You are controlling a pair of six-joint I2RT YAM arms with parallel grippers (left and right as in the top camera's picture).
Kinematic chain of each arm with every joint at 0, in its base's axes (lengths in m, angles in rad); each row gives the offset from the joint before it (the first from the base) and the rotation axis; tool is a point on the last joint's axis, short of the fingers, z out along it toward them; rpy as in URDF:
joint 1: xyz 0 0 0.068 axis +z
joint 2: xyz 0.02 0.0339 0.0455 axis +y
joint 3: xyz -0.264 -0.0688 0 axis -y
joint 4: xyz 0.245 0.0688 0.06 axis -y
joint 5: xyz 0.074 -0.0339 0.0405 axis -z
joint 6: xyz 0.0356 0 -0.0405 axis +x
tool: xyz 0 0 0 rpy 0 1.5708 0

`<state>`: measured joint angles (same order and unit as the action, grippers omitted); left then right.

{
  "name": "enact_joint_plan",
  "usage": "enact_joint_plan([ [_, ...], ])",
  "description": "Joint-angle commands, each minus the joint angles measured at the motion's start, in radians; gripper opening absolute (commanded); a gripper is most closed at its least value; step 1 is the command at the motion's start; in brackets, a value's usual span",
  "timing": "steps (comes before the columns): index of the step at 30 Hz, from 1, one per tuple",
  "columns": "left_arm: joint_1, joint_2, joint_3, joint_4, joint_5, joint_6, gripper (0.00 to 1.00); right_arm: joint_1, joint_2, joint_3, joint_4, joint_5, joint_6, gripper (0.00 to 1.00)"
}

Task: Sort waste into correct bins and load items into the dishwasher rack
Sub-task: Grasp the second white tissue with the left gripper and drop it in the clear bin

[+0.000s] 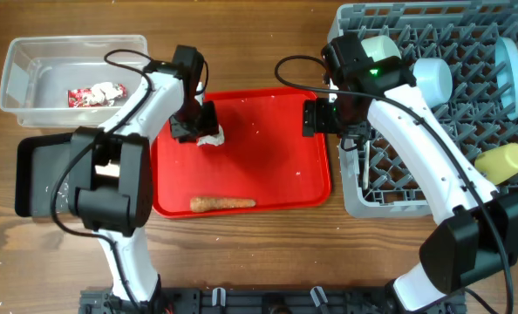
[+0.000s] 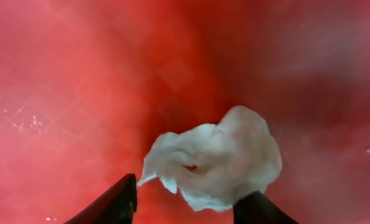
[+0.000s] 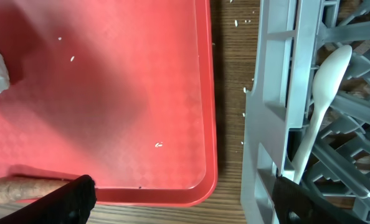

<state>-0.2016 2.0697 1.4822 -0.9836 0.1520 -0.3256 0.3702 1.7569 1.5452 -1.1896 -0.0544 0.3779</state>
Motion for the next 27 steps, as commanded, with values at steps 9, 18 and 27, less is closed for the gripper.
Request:
enact_joint_plan([
  [9,-0.002,0.045,0.007,0.009,-0.023,-0.003,0.04,0.002,-0.021,-0.002,-0.005,0.013,0.013,0.93],
  [18,0.115,-0.242,0.096,0.010,-0.212,0.005,0.04,0.002,-0.021,-0.002,-0.003,0.013,-0.011,0.93],
  [27,0.356,-0.264,0.095,0.219,-0.262,0.004,0.29,0.002,-0.021,-0.002,-0.004,0.013,-0.011,0.93],
])
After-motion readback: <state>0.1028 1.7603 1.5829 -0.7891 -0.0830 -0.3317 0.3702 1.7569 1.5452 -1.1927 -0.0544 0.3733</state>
